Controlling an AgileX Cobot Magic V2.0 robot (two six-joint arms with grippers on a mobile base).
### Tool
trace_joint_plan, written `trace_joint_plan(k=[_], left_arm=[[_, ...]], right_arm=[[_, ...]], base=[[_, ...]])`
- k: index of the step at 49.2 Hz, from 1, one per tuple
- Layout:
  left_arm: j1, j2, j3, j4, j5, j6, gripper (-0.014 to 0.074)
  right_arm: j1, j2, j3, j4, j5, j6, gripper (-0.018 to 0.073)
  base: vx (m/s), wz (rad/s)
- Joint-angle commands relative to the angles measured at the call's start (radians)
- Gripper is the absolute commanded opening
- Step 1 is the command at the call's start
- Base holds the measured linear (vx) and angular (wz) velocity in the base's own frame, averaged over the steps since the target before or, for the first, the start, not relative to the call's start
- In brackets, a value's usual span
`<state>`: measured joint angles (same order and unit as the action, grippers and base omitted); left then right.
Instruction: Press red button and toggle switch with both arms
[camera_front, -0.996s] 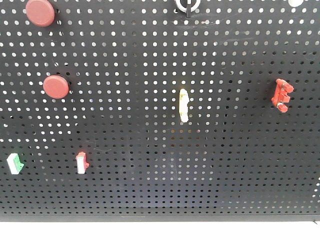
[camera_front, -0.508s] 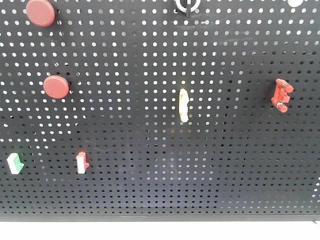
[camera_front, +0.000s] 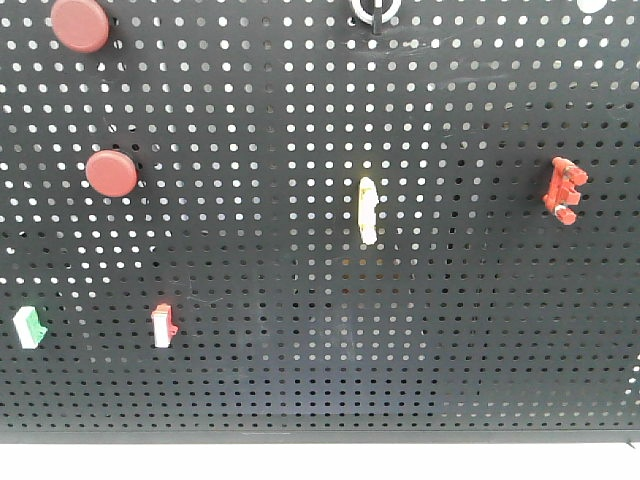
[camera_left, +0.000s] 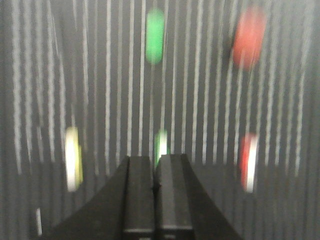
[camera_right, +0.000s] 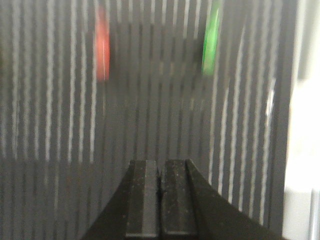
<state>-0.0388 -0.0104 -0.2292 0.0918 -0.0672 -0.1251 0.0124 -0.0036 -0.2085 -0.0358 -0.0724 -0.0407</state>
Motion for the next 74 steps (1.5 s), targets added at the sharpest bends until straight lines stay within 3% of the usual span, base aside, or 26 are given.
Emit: trace_joint_plan(k=[1,6,16,34,41,49,57,74], left_arm=[[-0.002,0.055,-0.228,0.052,0.021,0.014,0.0002],[-0.002,0.165,-0.418,0.099,0.047,0.012,0.0002],[-0.002,0.423,-0.711,0.098,0.034,0.012,0.0002],[-0.012,0.689,-0.755,0.097,0.035,-0.017,0.0002],[-0.083,0.771,-0.755,0.097,-0.073,-0.057,0.0002],[-0.238,0.859,-0.759,0.143,-0.184,-0.068,0.0002],[-0.357,0.964,-0.846,0.176,-0.193,-0.07,0.0002],[-0.381,1.149,-1.063,0.173,-0.105,-0.077,0.0002]], right_arm=[[-0.006,0.072,-0.193,-0.013,0.02,-0.004,-0.0003],[-0.006,0.191,-0.372,-0.012,0.081,-0.004,-0.0003],[-0.006,0.405,-0.605,-0.011,0.078,-0.004,-0.0003],[-0.006,0.572,-0.65,-0.007,0.022,0.0,-0.0003],[-0.006,0.577,-0.65,-0.005,-0.012,0.0,-0.0003],[-0.006,0.577,-0.65,-0.005,-0.023,0.0,-0.0003],[-0.006,0.577,-0.65,-0.005,-0.023,0.0,-0.0003],[-0.006,0.577,-0.65,-0.005,-0.023,0.0,-0.0003]], base=[[0.0,0.0],[0.0,0.0],[0.0,0.0],[0.0,0.0],[0.0,0.0],[0.0,0.0],[0.0,0.0],[0.0,0.0]])
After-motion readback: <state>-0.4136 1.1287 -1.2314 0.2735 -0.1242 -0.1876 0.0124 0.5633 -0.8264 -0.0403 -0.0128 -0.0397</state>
